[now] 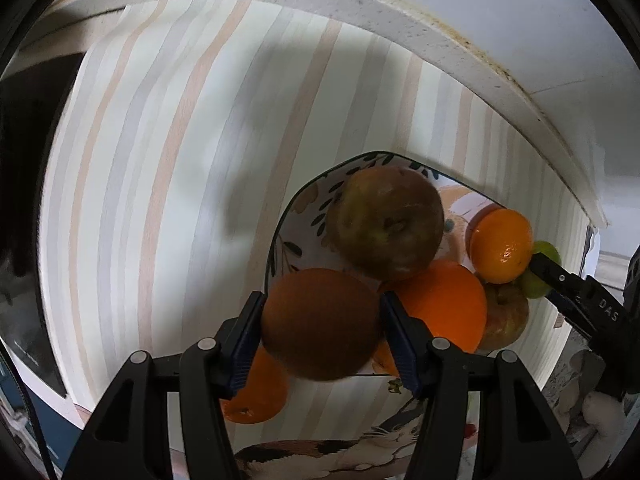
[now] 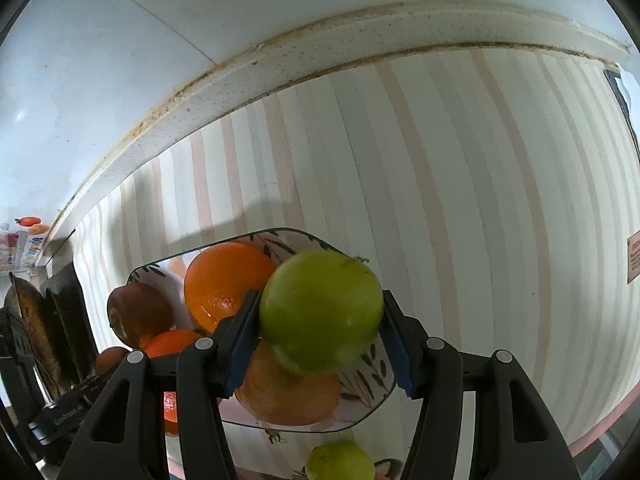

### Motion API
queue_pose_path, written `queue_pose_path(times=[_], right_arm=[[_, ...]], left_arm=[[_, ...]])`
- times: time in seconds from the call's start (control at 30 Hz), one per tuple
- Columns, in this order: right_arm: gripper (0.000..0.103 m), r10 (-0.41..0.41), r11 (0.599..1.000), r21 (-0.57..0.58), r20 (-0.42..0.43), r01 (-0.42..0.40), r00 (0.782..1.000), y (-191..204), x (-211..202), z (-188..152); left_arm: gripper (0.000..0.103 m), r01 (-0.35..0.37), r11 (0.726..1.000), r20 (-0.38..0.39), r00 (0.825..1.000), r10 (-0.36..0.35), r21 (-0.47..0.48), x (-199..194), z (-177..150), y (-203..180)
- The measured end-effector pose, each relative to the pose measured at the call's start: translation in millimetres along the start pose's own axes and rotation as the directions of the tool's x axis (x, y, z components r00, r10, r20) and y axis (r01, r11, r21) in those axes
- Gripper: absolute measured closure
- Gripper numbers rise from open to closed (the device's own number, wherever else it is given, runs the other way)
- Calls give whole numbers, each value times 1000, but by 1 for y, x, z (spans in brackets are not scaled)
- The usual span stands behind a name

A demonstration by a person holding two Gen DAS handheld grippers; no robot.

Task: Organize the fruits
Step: 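Carry both fruits onto the floral plate and open both tools, then lift both tools away from the plate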

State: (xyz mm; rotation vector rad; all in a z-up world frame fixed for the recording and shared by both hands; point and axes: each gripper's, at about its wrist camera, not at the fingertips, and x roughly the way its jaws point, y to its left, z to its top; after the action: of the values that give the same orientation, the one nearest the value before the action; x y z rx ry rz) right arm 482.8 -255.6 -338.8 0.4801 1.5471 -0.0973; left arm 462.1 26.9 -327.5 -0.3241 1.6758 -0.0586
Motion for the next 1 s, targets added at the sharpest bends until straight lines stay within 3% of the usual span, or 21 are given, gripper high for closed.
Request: queue_pose_path(times=[0.03,0.1,0.13,0.27,0.33,0.6,0.8,1.0], right_arm=[[32,11,1000,3,3,-11,1000,-1,-1,1],[25,1,1000,4,4,-1,1000,-1,-1,3],[24,-1,1000,2,1,1,1000,-1,-3,2],[19,-2,1000,-14,-8,2,1000,2,-5,0],[11,-9,1000,-20,-7,9,1000,5,-7,-2],[10,-85,985,-141,75,95,994,28,-36,-32],[10,-121,966,-214,133,148,984,41,-52,-83],[10,-104,961,-232,204,152,973,43,-78,-131]], left_arm=[[45,8,1000,-1,1000,-8,0,-1,0,1],[30,23,1000,0,1000,-23,6,-2,0,1],[28,23,1000,4,1000,-23,10,-3,-1,0],[22,21,1000,8,1000,-21,23,-8,-3,-1],[22,15,999,19,1000,-15,34,-12,-5,-4],[22,-101,989,146,986,85,106,-43,-30,-15],[22,-190,969,248,957,147,157,-61,-65,-17],[22,-215,961,341,929,146,174,-84,-103,-15]])
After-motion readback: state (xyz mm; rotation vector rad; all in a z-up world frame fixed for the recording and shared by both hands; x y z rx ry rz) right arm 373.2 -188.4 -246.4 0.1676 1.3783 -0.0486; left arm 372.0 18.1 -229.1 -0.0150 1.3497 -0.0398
